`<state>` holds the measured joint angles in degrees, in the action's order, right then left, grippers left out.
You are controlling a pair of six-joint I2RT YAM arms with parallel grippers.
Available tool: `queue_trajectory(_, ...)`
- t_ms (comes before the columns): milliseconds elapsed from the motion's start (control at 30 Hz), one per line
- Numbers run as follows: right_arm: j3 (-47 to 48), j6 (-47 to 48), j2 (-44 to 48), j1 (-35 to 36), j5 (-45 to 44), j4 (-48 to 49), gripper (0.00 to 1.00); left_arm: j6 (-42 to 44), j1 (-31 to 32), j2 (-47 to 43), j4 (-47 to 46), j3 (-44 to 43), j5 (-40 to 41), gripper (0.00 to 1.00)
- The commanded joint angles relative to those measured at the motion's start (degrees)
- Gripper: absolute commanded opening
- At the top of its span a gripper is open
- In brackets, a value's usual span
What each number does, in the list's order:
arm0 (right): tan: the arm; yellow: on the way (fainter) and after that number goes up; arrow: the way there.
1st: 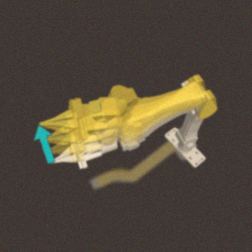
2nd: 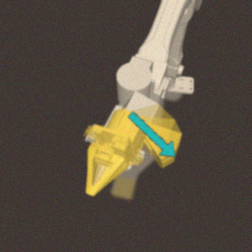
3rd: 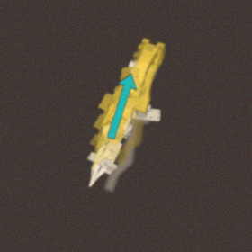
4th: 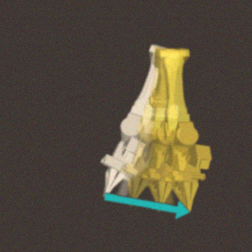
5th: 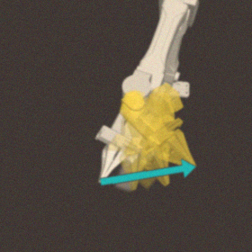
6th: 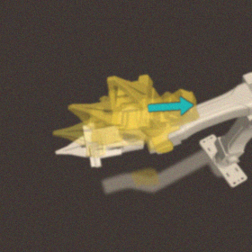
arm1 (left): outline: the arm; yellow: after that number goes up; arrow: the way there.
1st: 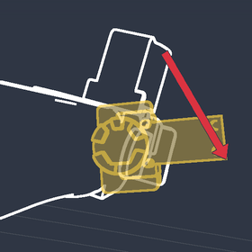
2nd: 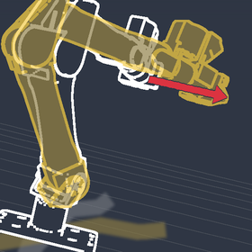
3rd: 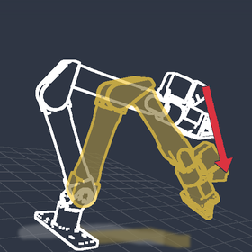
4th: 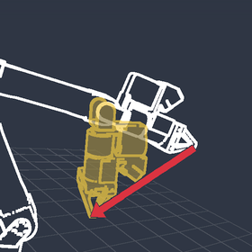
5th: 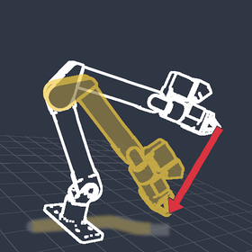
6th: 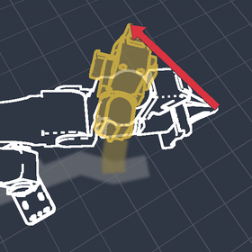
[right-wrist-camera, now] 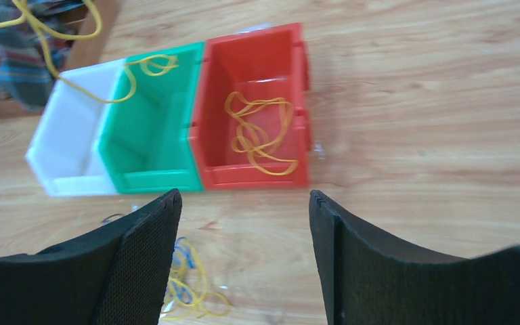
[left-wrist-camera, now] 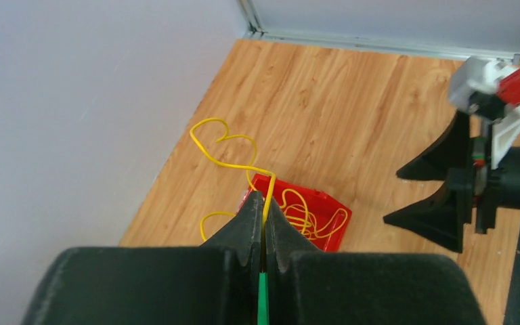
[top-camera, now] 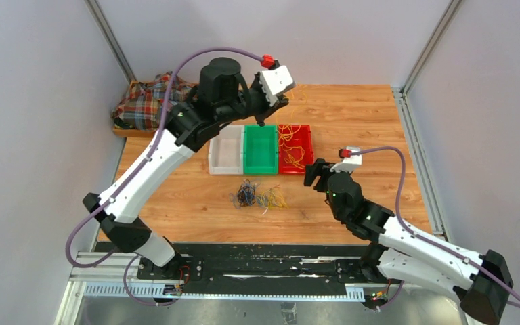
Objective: Untangle the cables
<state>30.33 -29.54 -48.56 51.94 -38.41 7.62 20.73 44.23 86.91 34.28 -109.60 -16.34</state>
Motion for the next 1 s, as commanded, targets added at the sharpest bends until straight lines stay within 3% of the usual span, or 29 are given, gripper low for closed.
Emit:
queue_trajectory(0, -2.1, -6.1, 6.3, -2.6, -8.2, -12.0, 0.68, 0.4, 0.5, 3.5, -9.3, 2.9, 0.9, 0.00)
queue_trajectory(200, -4.8, -10.7, 12.7, -4.1, -10.9, -16.8, 0.66, 0.3, 0.5, 8.6, -15.7, 6.1, 6.5, 0.00)
queue_trajectory(467, -4.8, -11.3, 11.7, -4.7, -10.2, -18.2, 0.63, -4.4, 0.5, 14.9, -19.4, 5.1, 6.8, 0.00)
queue_trajectory(733, -4.8, -11.8, 12.6, -6.5, -9.4, -18.7, 0.62, -3.5, 0.5, 18.0, -16.7, 8.9, 13.1, 0.00)
queue_trajectory(967, -4.0, -12.3, 10.7, -8.1, -8.1, -18.9, 0.61, -5.0, 0.5, 21.6, -14.4, 11.1, 11.2, 0.00)
